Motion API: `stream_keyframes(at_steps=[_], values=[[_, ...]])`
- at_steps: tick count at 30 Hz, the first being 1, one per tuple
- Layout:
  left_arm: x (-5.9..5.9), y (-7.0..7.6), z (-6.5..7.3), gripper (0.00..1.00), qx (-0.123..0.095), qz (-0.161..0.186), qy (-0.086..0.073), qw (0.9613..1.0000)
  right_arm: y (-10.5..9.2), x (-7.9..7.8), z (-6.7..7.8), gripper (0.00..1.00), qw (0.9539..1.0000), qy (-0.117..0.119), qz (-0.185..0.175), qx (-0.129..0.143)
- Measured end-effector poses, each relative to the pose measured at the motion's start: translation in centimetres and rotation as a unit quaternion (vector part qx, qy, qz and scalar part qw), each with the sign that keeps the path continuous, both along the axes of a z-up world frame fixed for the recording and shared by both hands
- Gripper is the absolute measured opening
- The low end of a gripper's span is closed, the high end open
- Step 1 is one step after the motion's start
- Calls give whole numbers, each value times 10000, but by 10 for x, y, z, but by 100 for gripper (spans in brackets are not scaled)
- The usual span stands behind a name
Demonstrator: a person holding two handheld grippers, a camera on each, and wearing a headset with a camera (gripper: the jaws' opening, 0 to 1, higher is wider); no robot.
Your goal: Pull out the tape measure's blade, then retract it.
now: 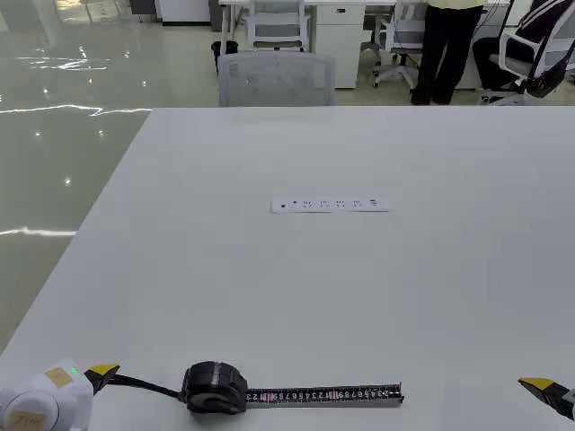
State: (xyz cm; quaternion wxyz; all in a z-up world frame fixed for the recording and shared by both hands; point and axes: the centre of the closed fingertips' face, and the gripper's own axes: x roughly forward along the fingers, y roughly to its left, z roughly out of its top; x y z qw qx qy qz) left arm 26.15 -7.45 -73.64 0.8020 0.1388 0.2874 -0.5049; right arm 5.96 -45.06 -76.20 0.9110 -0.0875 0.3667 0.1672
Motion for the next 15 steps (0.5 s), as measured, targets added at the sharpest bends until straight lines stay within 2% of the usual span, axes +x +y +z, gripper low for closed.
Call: stream_keyframes(at_steps=[2,6,10,13,14,15], values=[[-1,0,-1,100,-5,26,54,10000,0,-1,0,98,10000,29,-28,1],[-3,4,-4,100,81,-18,62,9999,3,-2,3,98,10000,8,35,21],[-1,6,-5,100,38,57,97,9999,5,-3,3,98,10000,37,91,0],[1,5,-5,100,54,117,89,9999,5,-3,4,98,9999,35,110,-24],[3,4,-3,100,33,194,43,9998,5,-3,4,98,9999,38,110,-17],[8,5,-4,100,106,386,-24,9992,6,-3,5,98,9999,34,131,-19]])
